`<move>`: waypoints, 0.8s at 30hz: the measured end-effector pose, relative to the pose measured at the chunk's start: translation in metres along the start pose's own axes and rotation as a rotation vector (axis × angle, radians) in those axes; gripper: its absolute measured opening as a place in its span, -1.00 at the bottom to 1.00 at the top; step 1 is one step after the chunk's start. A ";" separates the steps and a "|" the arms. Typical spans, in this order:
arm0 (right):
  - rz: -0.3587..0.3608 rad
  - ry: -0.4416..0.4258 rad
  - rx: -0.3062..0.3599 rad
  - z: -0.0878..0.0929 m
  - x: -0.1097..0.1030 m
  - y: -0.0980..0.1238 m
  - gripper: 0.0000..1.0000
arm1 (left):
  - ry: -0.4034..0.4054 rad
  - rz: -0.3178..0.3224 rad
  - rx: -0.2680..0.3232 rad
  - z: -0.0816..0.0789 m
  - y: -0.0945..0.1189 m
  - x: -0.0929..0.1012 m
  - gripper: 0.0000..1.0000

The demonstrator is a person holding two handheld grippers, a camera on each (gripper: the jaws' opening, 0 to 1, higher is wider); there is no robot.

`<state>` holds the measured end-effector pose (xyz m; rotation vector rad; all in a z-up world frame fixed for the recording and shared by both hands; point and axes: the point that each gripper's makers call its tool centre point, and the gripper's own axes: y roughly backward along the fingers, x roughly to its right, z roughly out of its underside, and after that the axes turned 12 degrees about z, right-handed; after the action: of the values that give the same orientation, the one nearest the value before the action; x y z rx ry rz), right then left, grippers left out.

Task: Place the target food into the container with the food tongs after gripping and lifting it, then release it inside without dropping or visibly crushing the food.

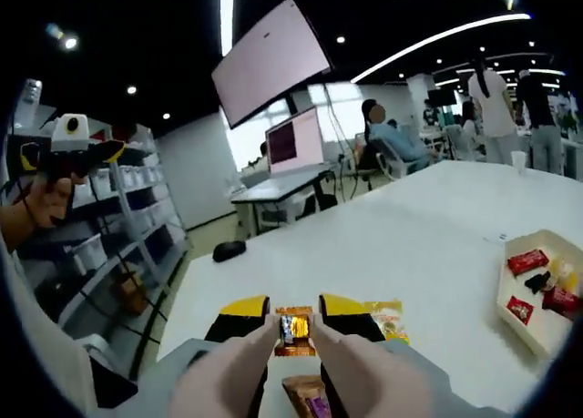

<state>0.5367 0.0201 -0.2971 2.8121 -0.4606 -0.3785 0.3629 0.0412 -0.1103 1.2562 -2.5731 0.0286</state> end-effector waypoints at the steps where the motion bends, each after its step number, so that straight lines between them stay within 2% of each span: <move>1: 0.004 -0.001 0.003 -0.001 0.001 0.001 -0.60 | 0.002 -0.001 0.002 0.000 0.001 -0.001 0.81; 2: 0.023 0.039 0.023 -0.006 0.003 0.009 -0.60 | 0.011 0.001 0.020 0.000 0.003 -0.005 0.82; 4: 0.046 0.109 0.011 -0.005 0.009 0.014 -0.59 | 0.019 -0.006 0.026 -0.001 0.002 -0.009 0.82; 6: 0.048 0.126 0.007 -0.005 0.013 0.019 -0.59 | -0.009 -0.025 0.028 -0.004 -0.002 -0.013 0.83; 9: 0.061 0.111 0.010 -0.006 0.021 0.026 -0.59 | -0.016 -0.015 -0.022 0.004 -0.011 -0.017 0.83; 13: 0.081 0.124 0.022 -0.009 0.029 0.033 -0.59 | -0.016 0.003 -0.011 0.002 -0.019 -0.013 0.82; 19: 0.110 0.094 0.068 -0.024 0.034 0.043 -0.59 | 0.003 0.029 -0.042 0.010 -0.022 -0.013 0.82; 24: 0.123 0.072 0.094 -0.036 0.036 0.054 -0.59 | 0.001 0.024 -0.013 0.002 -0.023 -0.019 0.82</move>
<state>0.5654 -0.0337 -0.2552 2.8578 -0.6475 -0.2357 0.3911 0.0413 -0.1190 1.2202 -2.5830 0.0173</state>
